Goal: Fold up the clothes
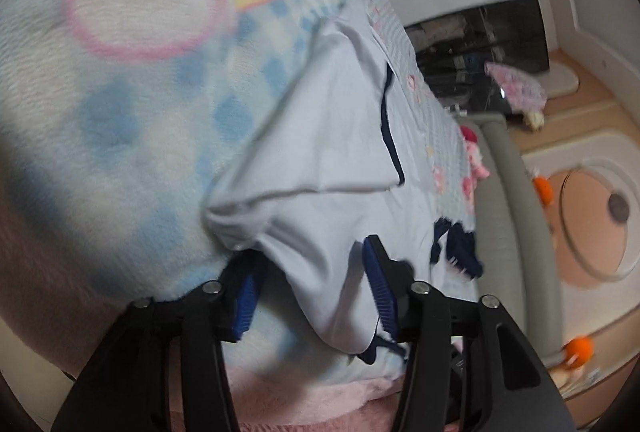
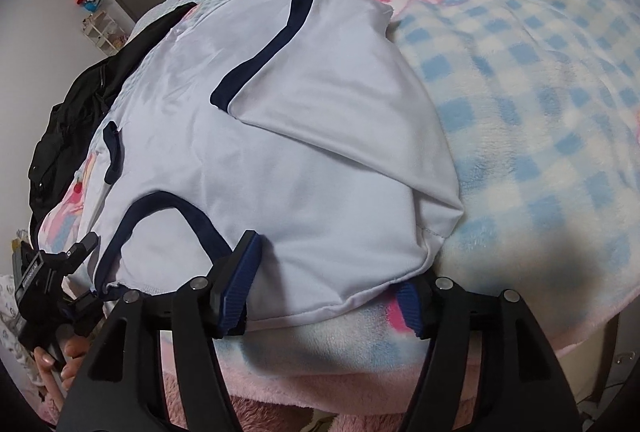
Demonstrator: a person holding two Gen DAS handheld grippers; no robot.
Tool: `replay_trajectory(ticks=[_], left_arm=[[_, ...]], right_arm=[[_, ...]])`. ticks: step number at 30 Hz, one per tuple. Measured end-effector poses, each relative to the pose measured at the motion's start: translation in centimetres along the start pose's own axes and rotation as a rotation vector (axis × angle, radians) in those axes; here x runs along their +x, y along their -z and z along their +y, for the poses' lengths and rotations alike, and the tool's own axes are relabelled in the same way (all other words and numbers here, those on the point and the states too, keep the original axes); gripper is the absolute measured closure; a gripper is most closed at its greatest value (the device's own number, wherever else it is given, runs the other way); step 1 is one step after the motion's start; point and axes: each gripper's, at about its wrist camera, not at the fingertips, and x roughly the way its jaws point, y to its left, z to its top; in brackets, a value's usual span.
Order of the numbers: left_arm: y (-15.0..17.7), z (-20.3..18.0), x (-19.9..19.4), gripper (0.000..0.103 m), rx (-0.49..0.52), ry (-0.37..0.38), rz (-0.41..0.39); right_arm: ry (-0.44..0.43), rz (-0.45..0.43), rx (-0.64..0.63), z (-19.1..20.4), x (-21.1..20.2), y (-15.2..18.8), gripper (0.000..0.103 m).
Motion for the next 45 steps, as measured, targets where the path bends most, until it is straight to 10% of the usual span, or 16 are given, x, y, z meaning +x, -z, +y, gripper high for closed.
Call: replay_trajectory(ticks=[7, 12, 20, 30, 35, 41, 45], left_arm=[[-1.1, -1.6, 0.6, 0.019, 0.046, -0.004, 0.055], [-2.0, -3.0, -1.6, 0.070, 0.104, 0.006, 0.001], [-1.9, -1.5, -0.7, 0.066, 0.036, 0.062, 0.032], [-1.4, -0.2, 0.1, 0.066, -0.048, 0.102, 0.033], [-2.2, -1.8, 2.1, 0.073, 0.003, 0.066, 0.076], [-2.2, -2.8, 1.6, 0.087, 0.069, 0.033, 0.025], [-2.1, -1.6, 2.9, 0.090, 0.049, 0.003, 0.063]], right_arm=[[0.005, 0.081, -0.114, 2.5, 2.1, -0.1, 0.000], [-0.002, 0.010, -0.051, 2.2, -0.4, -0.5, 0.040], [-0.312, -0.035, 0.191, -2.3, -2.3, -0.4, 0.052], [-0.379, -0.063, 0.413, -4.7, 0.6, 0.2, 0.058], [-0.351, -0.001, 0.311, -1.7, 3.2, -1.2, 0.054], [-0.303, -0.103, 0.210, 1.0, 0.8, -2.8, 0.082], [-0.296, 0.032, 0.282, -0.7, 4.9, -1.8, 0.078]])
